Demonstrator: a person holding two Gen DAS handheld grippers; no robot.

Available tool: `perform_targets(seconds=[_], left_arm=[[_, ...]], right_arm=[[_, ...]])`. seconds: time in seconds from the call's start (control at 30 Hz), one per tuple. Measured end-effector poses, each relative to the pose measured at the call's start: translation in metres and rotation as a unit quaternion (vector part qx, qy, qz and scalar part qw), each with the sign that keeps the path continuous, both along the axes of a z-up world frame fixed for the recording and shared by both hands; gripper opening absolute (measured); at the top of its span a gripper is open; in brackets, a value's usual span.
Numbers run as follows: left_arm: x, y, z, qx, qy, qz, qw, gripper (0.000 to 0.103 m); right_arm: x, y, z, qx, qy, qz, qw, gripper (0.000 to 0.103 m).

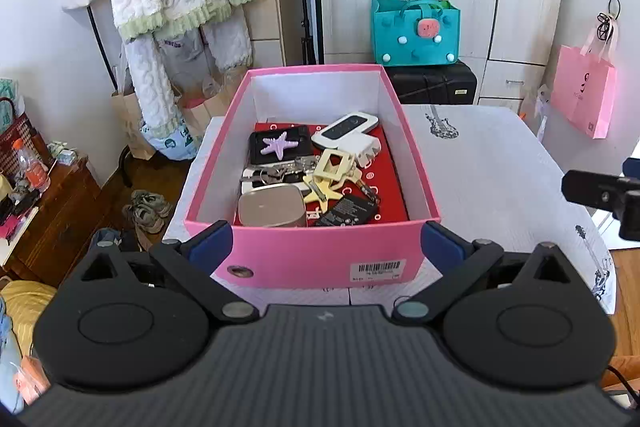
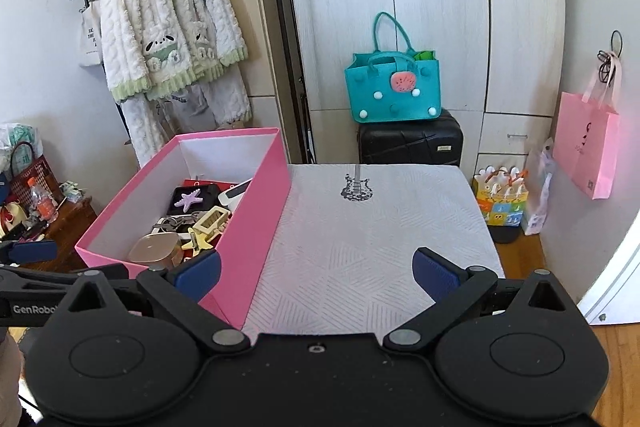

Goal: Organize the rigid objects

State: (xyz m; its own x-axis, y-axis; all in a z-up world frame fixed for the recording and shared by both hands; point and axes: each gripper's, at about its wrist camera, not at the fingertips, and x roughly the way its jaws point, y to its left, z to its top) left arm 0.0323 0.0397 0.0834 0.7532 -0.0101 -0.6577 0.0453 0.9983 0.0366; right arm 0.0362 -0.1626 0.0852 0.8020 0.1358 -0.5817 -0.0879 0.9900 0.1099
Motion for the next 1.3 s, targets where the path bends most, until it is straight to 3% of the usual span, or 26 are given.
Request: perform_targets(seconds=[0.37,1.3], left_arm=[[-0.014,-0.005,0.004,0.006,-0.009,-0.007,0.9999,0.103],[-0.019,-0.003,0.004,0.003,-0.015,0.004,0.9999,0.103]], right_arm=[[-0.022,-0.004,0.006,-0.012,-0.018,-0.029,0.999,0.103],[-0.032,-0.003,-0.003,-0.042,-0.016,-0.053,0.998,0.103]])
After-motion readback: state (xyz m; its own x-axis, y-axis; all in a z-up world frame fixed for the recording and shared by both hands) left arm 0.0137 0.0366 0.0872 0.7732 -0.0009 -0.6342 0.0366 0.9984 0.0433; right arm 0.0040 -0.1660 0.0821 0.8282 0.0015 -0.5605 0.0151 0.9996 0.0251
